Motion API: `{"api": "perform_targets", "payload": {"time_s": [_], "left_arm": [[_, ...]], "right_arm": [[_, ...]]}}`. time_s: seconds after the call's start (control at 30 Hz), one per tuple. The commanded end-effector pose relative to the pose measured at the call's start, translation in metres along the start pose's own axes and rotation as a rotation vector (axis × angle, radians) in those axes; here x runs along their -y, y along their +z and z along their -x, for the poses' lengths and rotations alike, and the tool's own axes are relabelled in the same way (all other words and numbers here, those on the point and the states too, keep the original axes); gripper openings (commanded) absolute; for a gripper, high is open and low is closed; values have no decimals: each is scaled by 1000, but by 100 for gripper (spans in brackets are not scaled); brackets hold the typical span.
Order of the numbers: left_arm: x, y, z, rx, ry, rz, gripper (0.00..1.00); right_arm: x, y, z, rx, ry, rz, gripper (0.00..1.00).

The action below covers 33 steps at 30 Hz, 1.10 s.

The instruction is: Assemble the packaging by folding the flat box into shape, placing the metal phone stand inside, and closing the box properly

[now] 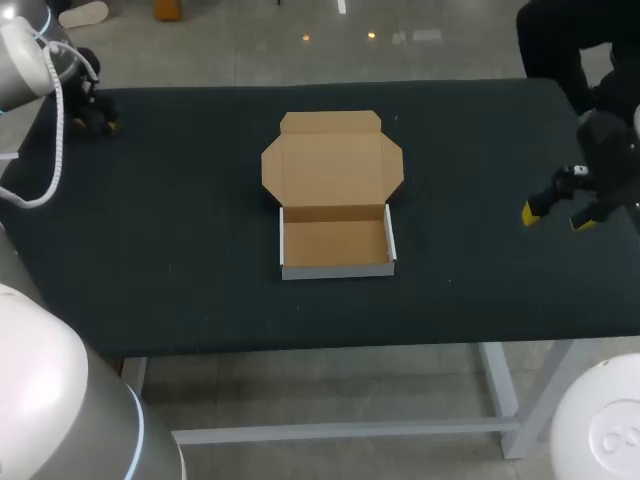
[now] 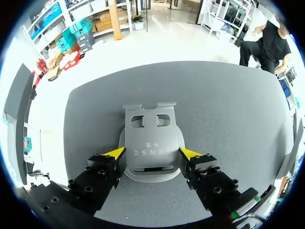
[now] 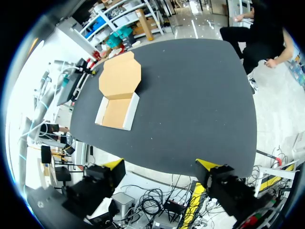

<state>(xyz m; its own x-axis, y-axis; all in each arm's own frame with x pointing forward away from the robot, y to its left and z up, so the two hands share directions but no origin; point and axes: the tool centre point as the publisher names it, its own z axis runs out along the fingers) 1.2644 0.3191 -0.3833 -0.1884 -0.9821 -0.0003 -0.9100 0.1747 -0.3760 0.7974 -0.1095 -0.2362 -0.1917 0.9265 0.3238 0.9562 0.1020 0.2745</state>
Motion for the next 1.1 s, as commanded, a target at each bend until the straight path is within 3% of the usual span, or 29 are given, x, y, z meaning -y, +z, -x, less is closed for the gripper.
{"api": "perform_targets", "payload": {"time_s": [0.03,0.47,0.8,0.97,1.1], "left_arm": [[-10,-16,-5,10,-2,-16,0],[-19,-49,-15,23,0,-49,0],[-36,-79,-31,20,10,-65,0],[-46,-96,-41,16,22,-64,0],[-54,-112,-50,12,40,-68,0]], "right_arm": [[0,-3,0,-3,-1,-5,100],[0,-3,0,-3,-1,-5,100],[0,-3,0,-3,-1,-5,100],[-3,1,1,-20,-242,98,100],[-3,4,5,-19,-344,164,100]]}}
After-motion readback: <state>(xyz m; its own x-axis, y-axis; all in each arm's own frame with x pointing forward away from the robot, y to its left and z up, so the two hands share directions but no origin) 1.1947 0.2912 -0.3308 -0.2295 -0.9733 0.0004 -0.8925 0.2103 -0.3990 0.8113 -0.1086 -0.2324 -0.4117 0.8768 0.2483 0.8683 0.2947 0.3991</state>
